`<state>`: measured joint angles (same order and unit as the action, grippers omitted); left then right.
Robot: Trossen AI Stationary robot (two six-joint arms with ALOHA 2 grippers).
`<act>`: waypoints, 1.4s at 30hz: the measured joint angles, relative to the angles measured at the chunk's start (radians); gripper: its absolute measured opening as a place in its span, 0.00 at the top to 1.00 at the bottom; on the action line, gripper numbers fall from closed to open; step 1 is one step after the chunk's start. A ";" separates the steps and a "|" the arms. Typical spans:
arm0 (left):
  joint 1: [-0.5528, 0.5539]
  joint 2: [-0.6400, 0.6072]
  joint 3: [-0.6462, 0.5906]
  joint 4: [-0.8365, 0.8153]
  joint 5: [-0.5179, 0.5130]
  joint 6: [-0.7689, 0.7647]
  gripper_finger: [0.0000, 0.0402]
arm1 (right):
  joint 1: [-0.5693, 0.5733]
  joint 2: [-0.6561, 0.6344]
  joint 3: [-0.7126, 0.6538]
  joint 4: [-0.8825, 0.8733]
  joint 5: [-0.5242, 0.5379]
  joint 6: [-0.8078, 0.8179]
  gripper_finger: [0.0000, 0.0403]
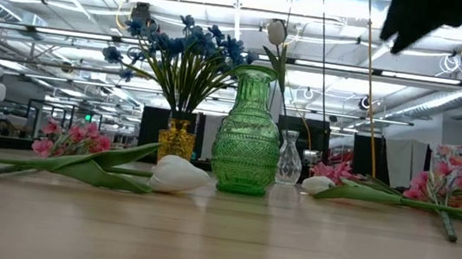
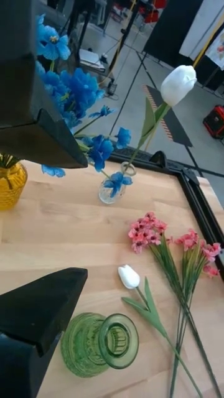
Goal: Sort flowers into vase by color
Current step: Put the right white tulip into the transparent vase
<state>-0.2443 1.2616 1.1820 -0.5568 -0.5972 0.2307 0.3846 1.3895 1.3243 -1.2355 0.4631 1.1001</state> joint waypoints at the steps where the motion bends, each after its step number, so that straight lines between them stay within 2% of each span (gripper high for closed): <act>1: 0.000 0.000 0.000 -0.001 0.000 -0.010 0.30 | 0.001 0.028 0.000 -0.003 -0.031 0.010 0.46; 6: 0.000 0.000 0.000 -0.008 0.000 -0.042 0.30 | 0.004 0.163 0.000 0.014 -0.133 0.016 0.46; 13: 0.000 0.000 0.000 -0.047 -0.001 -0.117 0.30 | 0.005 0.347 0.000 0.052 -0.123 0.066 0.46; 19: 0.000 0.000 0.000 -0.123 -0.001 -0.193 0.30 | 0.006 0.450 0.000 0.078 -0.125 0.195 0.46; 25: -0.001 0.000 0.000 -0.135 -0.001 -0.225 0.30 | 0.018 0.505 0.000 0.118 -0.144 0.246 0.46; 35: -0.001 0.000 0.000 -0.133 -0.001 -0.225 0.30 | 0.016 0.563 0.000 0.094 -0.126 0.250 0.46; 42: -0.001 0.000 0.000 -0.132 -0.001 -0.225 0.30 | 0.015 0.594 -0.001 0.120 -0.150 0.250 0.46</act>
<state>-0.2451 1.2617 1.1820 -0.6891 -0.5983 0.0055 0.3992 1.9835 1.3235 -1.1155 0.3126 1.3502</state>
